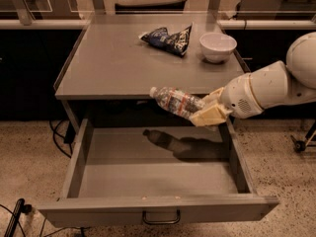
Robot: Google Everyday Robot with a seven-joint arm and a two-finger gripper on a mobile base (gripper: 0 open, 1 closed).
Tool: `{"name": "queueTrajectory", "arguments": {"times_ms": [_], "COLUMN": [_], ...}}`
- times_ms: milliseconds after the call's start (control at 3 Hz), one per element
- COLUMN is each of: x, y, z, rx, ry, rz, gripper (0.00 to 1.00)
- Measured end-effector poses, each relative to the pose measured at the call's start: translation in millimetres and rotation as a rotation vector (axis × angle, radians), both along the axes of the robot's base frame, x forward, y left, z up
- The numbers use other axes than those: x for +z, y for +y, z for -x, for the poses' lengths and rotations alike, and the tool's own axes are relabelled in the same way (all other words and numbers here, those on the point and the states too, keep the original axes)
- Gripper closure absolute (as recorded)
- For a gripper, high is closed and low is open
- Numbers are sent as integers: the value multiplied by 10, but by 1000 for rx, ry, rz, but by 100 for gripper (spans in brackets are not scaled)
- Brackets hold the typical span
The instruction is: Place water bottle into top drawer
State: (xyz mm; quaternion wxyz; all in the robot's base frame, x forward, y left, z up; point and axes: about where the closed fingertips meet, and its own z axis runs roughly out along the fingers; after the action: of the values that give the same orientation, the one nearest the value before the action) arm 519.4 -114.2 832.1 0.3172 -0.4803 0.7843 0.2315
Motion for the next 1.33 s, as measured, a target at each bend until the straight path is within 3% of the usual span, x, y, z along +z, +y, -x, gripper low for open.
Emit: {"name": "queueTrajectory", "arguments": {"times_ms": [333,667,1333], "x": [81,-81,-673], "y": [211,481,669], "z": [-85,-17,143], "rx": [27,82,126], "ry": [5,23,82], "rz": [-24,-20,10], "gripper": [100,100,100]}}
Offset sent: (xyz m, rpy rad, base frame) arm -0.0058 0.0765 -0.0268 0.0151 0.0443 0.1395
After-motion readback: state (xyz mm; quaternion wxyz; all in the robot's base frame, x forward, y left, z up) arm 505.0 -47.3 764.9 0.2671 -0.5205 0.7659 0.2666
